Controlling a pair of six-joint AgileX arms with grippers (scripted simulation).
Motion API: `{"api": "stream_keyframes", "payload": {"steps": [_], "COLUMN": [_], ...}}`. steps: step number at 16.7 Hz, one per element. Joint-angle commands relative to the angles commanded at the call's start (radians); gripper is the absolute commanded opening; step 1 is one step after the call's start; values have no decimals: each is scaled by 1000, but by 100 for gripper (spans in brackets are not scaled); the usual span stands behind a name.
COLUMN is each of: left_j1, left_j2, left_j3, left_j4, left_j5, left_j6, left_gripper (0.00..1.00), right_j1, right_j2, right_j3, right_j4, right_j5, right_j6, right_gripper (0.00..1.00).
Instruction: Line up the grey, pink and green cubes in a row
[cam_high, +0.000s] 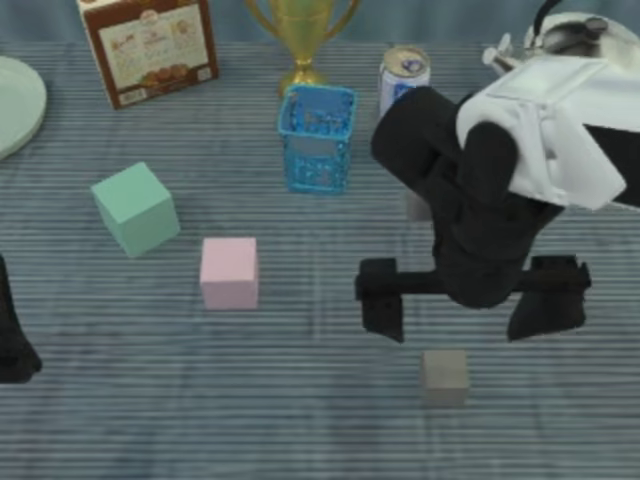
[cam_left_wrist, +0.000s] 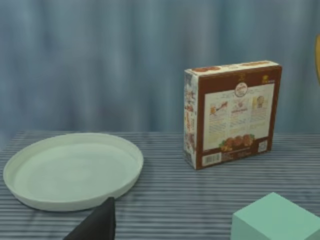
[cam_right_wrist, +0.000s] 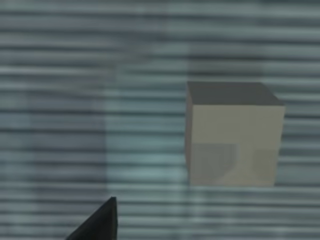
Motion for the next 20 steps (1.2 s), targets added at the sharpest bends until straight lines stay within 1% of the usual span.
{"api": "stream_keyframes", "payload": {"steps": [5, 9, 12, 15, 17, 20], "left_j1": [-3, -45, -95, -155, -198, -265], "left_j2": [10, 156, 376, 675, 901, 1247], "left_j3": [10, 154, 350, 585, 750, 995], "left_j4": [-7, -104, -234, -396, -514, -693], "left_j5": [1, 3, 2, 0, -1, -2], "left_j6": [-3, -43, -96, -160, -204, -271], "left_gripper": [100, 100, 100, 100, 100, 100], "right_j1": [-4, 6, -7, -51, -101, -207], "right_j2": [-6, -145, -351, -616, -806, -1096], "right_j3": [-11, -132, -291, -491, -639, -870], "right_j4": [9, 96, 208, 339, 433, 584], "right_j5": [0, -5, -10, -19, -26, -35], "right_j6": [-5, -64, -138, -225, -289, -392], "right_gripper": [100, 100, 100, 100, 100, 100]}}
